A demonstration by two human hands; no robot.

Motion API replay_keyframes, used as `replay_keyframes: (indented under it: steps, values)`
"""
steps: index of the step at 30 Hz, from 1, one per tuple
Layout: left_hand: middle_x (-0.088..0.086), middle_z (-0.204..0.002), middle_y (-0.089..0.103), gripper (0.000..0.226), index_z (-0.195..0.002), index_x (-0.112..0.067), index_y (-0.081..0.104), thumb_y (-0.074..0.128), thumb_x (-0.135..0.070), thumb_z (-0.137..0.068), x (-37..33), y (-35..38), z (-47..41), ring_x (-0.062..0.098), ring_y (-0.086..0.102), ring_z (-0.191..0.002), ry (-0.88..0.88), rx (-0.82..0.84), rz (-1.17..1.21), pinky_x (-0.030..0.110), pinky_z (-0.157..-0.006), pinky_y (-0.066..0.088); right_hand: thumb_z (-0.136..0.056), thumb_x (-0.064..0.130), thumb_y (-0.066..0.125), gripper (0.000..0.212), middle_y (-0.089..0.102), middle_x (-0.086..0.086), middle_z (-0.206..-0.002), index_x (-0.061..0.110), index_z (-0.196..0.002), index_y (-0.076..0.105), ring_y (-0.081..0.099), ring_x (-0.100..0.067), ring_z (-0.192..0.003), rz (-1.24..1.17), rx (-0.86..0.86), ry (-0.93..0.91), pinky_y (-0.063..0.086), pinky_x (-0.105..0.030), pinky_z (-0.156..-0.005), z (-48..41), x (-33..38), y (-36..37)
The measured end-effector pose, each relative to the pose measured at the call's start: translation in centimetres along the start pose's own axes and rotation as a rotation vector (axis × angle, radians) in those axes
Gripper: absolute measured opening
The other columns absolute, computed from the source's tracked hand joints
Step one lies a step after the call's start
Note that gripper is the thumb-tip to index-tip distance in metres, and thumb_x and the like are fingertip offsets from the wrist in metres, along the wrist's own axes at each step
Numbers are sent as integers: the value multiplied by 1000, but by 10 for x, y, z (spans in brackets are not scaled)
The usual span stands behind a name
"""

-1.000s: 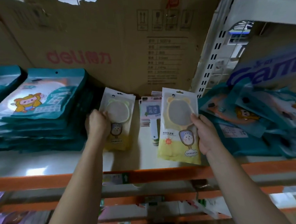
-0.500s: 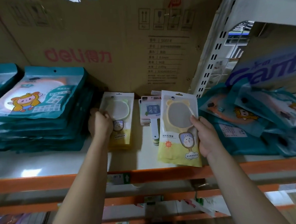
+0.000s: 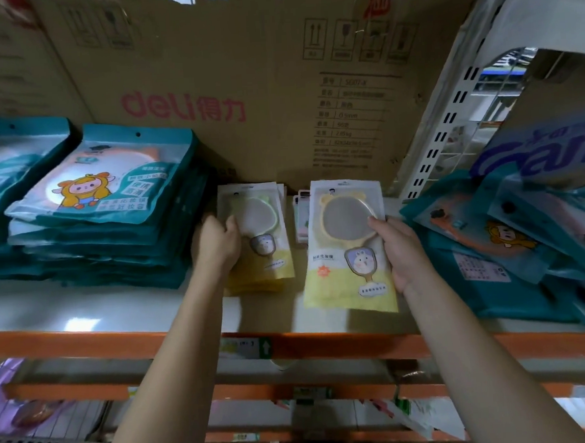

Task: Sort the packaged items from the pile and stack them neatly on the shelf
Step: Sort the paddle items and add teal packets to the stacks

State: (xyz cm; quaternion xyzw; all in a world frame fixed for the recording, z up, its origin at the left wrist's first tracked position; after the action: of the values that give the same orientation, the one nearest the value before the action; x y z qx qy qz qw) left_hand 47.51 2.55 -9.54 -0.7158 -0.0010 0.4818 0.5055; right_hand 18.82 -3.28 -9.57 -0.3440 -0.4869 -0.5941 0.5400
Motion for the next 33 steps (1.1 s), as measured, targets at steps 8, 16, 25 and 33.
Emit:
replay_keyframes:
  steps: [8,16,25,33]
  values:
    - [21,-109,62,39,-120,-5,56,41,-36,-103,33,-20,67,39,56,-101,290,-27,-67,39,-78,40,-98,8,53,16,70,-9,-104,10,-109,64,69,-22,-90,109,203,-44,57,-36,-80,-26,0,92]
    - [18,-95,66,50,-107,-4,65,31,-39,-99,74,-45,81,39,61,-82,383,-157,-141,41,-66,48,-92,14,65,17,70,-11,-102,7,-108,65,68,-27,-93,501,215,-68,56,-42,-86,-46,-14,148]
    - [13,-89,69,45,-101,-5,68,35,-35,-98,77,-45,84,35,63,-75,415,-228,-163,36,-59,47,-84,26,74,46,65,-8,-117,8,-124,59,63,-27,-105,722,38,-162,53,-38,-87,-53,-20,150]
    - [11,-88,70,44,-100,-7,69,35,-35,-97,74,-45,86,31,64,-73,424,-247,-168,31,-57,43,-90,40,64,35,59,-5,-92,8,-103,59,61,-27,-93,1172,41,-355,38,-30,-65,-39,-12,146]
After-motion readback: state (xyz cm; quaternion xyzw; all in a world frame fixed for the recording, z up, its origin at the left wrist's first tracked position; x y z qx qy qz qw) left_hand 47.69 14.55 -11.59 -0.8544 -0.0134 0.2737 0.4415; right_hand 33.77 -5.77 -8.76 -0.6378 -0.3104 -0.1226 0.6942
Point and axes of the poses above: each hand's wrist, its own z-axis away from the middle knuckle, its own y-axis out of the palm, x = y × z, the point moved 6 cm from there along -z, towards the middle knuckle
